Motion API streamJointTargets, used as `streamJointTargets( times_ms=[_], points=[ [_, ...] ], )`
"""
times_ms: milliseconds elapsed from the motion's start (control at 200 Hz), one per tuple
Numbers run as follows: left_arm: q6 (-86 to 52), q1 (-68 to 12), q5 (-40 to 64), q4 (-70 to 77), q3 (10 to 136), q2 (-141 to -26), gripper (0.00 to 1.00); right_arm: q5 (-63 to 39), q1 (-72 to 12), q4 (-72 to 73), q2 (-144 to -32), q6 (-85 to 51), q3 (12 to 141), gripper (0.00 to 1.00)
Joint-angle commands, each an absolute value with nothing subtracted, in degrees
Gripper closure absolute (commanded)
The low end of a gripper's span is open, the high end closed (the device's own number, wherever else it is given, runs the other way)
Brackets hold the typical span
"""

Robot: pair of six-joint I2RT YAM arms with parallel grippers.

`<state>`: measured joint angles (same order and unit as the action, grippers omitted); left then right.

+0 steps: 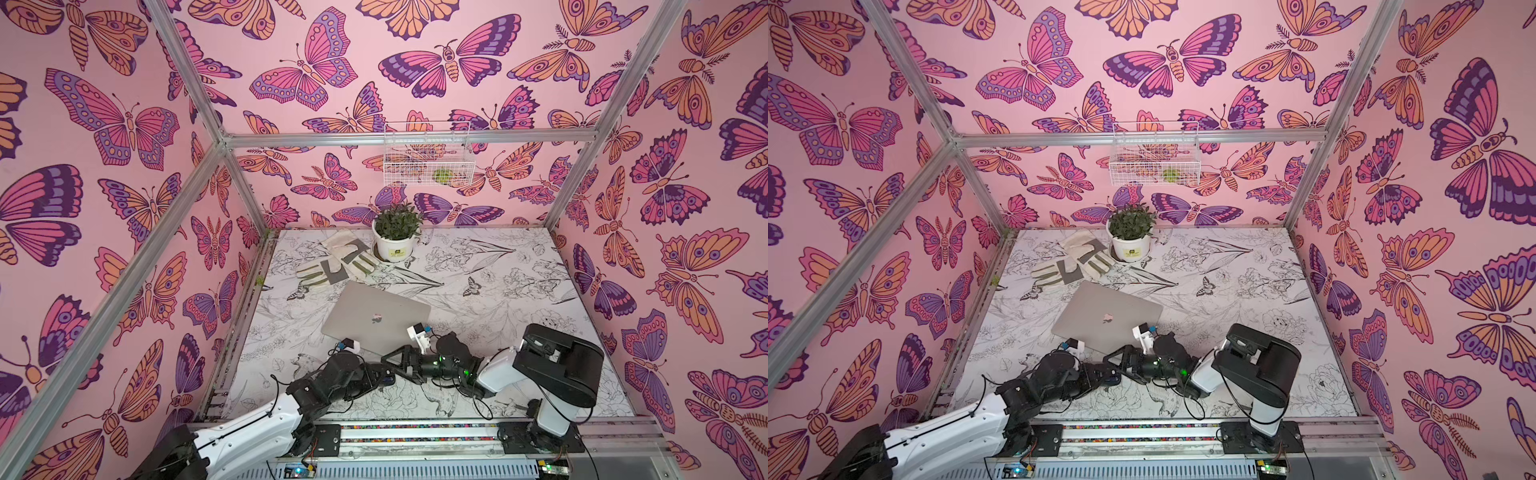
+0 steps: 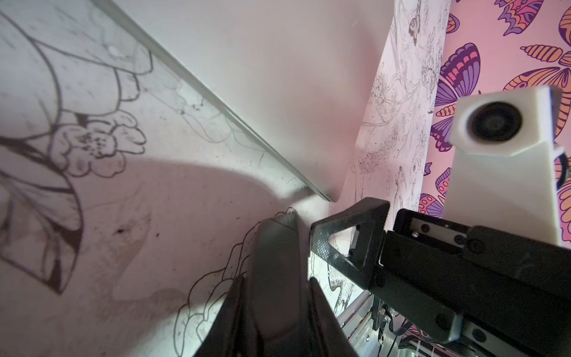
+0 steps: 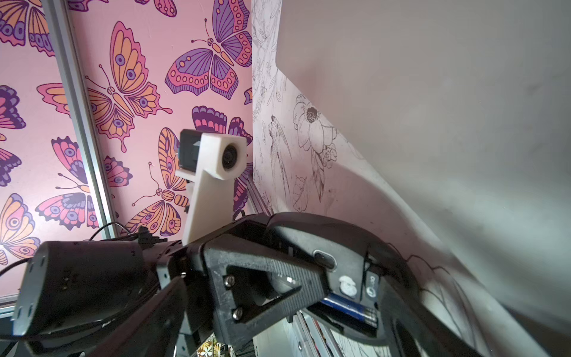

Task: Insert the wireless mouse receiver into the laptop
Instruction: Take out the USB plug from the mouse.

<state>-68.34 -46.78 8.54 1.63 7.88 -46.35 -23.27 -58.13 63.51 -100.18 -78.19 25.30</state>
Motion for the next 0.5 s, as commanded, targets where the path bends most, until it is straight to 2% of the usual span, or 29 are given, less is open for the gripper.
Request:
streamJointTargets(
  times_ms=[0, 371, 431, 496],
  points=[
    [-67.7, -47.2, 8.8, -6.8, 4.3, -48.2, 1.00, -29.1, -58.9, 78.3, -95.1, -79.5, 28.7, 0.03],
    [-67.9, -47.2, 8.3, -8.6, 4.1, -45.9, 1.00, -28.7, -56.2, 74.7, -88.6, -78.4, 24.0, 0.04],
    [-67.1, -47.2, 8.0, -9.6, 4.6, -45.1, 1.00, -28.8, -55.6, 69.7, -85.5, -77.0, 23.4, 0.04],
    [-65.9, -47.2, 7.8, -11.1, 5.6, -44.2, 1.00, -28.5, -55.3, 58.1, -80.3, -72.8, 23.8, 0.05]
  ],
)
